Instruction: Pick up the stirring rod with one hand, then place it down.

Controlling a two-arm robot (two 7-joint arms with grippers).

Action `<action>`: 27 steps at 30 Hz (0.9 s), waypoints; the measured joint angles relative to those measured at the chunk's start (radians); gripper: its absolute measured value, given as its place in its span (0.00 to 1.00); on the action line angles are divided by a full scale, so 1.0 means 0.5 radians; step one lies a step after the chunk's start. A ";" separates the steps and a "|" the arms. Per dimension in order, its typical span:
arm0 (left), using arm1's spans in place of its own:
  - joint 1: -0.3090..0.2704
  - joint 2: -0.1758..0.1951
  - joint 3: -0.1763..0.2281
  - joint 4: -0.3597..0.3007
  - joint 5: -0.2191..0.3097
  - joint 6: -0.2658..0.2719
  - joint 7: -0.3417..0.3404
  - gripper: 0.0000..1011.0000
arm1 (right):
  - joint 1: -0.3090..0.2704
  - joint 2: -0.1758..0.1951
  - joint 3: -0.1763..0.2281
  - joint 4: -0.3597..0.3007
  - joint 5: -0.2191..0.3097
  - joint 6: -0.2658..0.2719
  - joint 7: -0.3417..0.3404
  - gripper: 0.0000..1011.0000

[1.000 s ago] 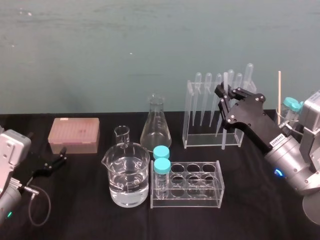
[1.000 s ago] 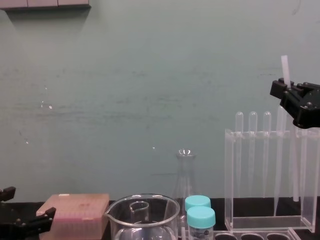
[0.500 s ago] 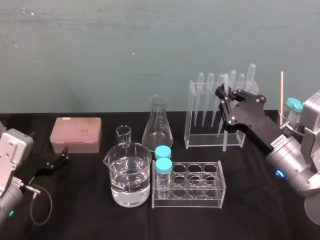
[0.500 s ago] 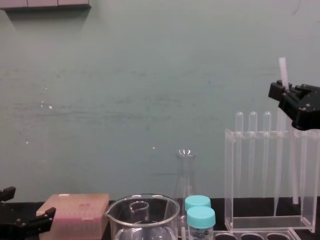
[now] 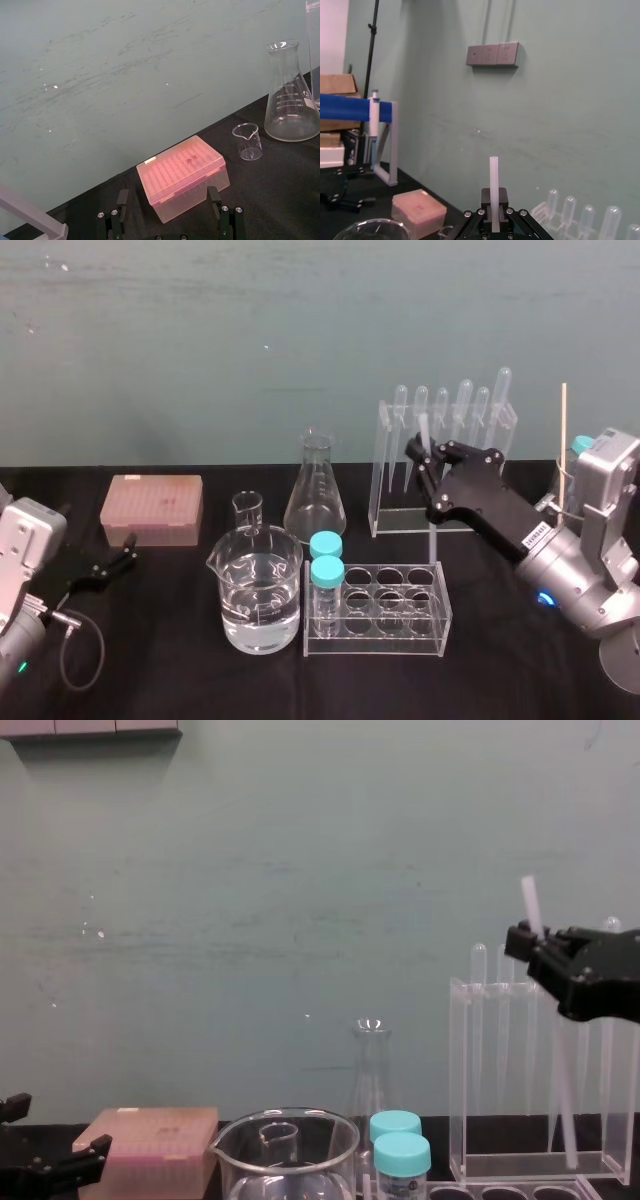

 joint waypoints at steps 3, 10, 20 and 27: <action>0.000 0.000 0.000 0.000 0.000 0.000 0.000 0.99 | 0.017 -0.014 -0.010 0.041 0.000 0.000 0.049 0.07; 0.000 0.000 0.000 0.000 0.000 0.000 0.000 0.99 | 0.056 -0.030 -0.046 0.130 0.000 -0.043 0.158 0.07; 0.000 0.000 0.000 0.000 0.000 0.000 0.000 0.99 | 0.104 -0.042 -0.092 0.249 0.002 -0.074 0.234 0.07; 0.000 0.000 0.000 0.000 0.000 0.000 0.000 0.99 | 0.133 -0.049 -0.117 0.333 -0.011 -0.083 0.257 0.07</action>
